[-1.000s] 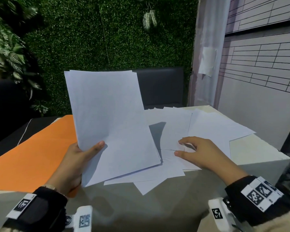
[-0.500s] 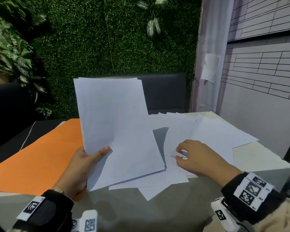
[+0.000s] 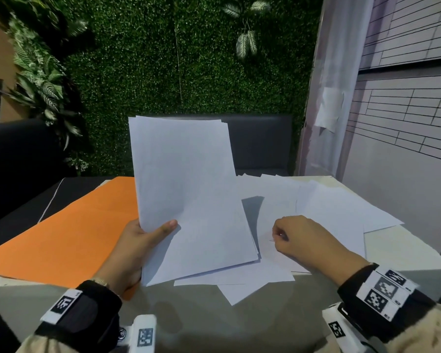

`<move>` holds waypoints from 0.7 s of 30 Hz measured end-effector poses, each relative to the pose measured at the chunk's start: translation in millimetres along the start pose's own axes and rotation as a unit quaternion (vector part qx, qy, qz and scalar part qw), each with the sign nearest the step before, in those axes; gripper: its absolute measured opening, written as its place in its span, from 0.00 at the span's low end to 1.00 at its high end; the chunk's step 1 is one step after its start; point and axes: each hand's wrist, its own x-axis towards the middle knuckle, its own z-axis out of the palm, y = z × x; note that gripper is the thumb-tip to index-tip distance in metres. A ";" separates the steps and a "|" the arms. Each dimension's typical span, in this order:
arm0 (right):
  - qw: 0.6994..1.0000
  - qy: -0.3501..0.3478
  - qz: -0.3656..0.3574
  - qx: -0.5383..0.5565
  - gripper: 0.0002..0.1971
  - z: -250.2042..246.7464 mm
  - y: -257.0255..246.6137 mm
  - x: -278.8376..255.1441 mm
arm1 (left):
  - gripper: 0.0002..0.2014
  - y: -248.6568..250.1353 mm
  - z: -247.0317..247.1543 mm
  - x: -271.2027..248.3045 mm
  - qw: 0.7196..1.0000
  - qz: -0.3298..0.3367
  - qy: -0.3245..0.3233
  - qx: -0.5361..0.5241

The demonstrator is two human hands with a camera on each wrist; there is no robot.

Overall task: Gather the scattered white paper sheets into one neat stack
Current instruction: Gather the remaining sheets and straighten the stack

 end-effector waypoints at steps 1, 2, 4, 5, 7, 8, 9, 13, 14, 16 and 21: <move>1.000 0.000 0.002 0.001 0.06 -0.9 1.5 0.3 | 0.12 0.1 0.0 -0.2 1.000 0.000 -0.001 -0.002; 1.000 0.002 0.004 0.003 0.05 -2.0 3.2 0.1 | 0.12 0.3 0.1 -0.2 1.000 0.000 -0.002 -0.003; 1.000 0.006 0.006 0.012 0.04 -4.0 7.4 -1.2 | 0.12 0.3 -0.1 0.3 1.000 0.001 -0.005 0.000; 1.000 0.007 0.007 0.018 0.03 -4.4 9.9 -2.0 | 0.12 0.1 -0.4 0.4 1.000 0.001 -0.006 0.001; 0.999 0.013 0.009 0.034 0.04 -4.0 14.8 -2.7 | 0.13 -0.5 -0.9 0.7 1.000 0.002 -0.007 0.003; 0.999 0.020 0.011 0.045 0.04 -3.3 17.2 -2.6 | 0.13 -1.0 -1.1 0.7 1.000 0.003 -0.008 0.004; 0.998 0.030 0.014 0.056 0.04 -3.0 19.8 -2.6 | 0.13 -1.4 -1.2 0.4 1.000 0.004 -0.009 0.004; 0.990 0.083 0.033 0.109 0.05 -5.1 27.8 -3.7 | 0.13 -2.4 -1.7 0.4 1.000 0.003 -0.005 0.003; 0.988 0.094 0.036 0.121 0.05 -6.1 28.7 -4.6 | 0.13 -2.7 -1.8 0.9 1.000 0.003 -0.005 0.002; 0.982 0.108 0.039 0.147 0.06 -7.8 29.5 -7.0 | 0.13 -3.2 -1.9 1.7 1.000 0.002 -0.005 0.004; 0.992 0.062 -0.004 0.113 0.17 -4.7 32.3 -12.4 | 0.13 -5.1 -3.0 2.6 1.000 0.002 -0.005 0.008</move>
